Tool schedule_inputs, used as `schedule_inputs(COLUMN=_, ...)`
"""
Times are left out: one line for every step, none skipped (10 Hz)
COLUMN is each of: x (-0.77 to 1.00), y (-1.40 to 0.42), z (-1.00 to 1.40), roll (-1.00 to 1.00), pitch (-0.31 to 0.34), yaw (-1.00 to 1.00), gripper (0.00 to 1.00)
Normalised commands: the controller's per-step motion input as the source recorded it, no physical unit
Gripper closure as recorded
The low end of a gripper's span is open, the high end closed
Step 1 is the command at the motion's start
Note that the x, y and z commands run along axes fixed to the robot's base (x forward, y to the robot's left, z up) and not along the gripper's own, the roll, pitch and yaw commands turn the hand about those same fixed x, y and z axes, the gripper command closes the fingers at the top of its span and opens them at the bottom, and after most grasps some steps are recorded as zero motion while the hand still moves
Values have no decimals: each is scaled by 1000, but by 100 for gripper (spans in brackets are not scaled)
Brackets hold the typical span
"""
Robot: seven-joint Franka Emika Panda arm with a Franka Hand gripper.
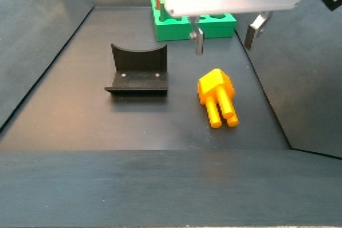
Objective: Pick up the 3 prong object. Move up. Rotate the 3 prong object. Place the 3 prong object on the fixture. Regrasp the 3 prong object. Move to above the board. Insert the 3 prong object.
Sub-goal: Rotate the 3 prong object.
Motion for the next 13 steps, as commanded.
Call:
schedule_inputs(x=51, y=3, z=-139, roll=1, pitch=-2, yaw=1000, gripper=0)
schedule_inputs(x=39, y=-1, z=-72, roll=1, pitch=-3, yaw=1000, gripper=0)
schedule_inputs(x=31, y=0, z=-51, roll=1, pitch=-3, yaw=1000, gripper=0)
schedule_inputs(x=31, y=1, z=-50, roll=1, pitch=-3, yaw=1000, gripper=0)
schedule_inputs(x=34, y=1, z=-44, roll=1, pitch=-4, yaw=1000, gripper=0)
schedule_inputs(x=36, y=2, z=-39, roll=1, pitch=-4, yaw=1000, gripper=0)
schedule_inputs(x=38, y=3, z=-33, roll=1, pitch=-4, yaw=1000, gripper=0)
schedule_inputs(x=39, y=3, z=-33, roll=1, pitch=-5, yaw=1000, gripper=0)
schedule_inputs(x=39, y=3, z=-31, roll=1, pitch=-5, yaw=1000, gripper=0)
schedule_inputs(x=39, y=3, z=-30, roll=1, pitch=-5, yaw=1000, gripper=0)
schedule_inputs(x=40, y=3, z=-30, roll=2, pitch=-5, yaw=1000, gripper=0)
schedule_inputs(x=40, y=3, z=-30, roll=2, pitch=-5, yaw=1000, gripper=0)
schedule_inputs(x=40, y=3, z=-30, roll=2, pitch=-6, yaw=1000, gripper=0)
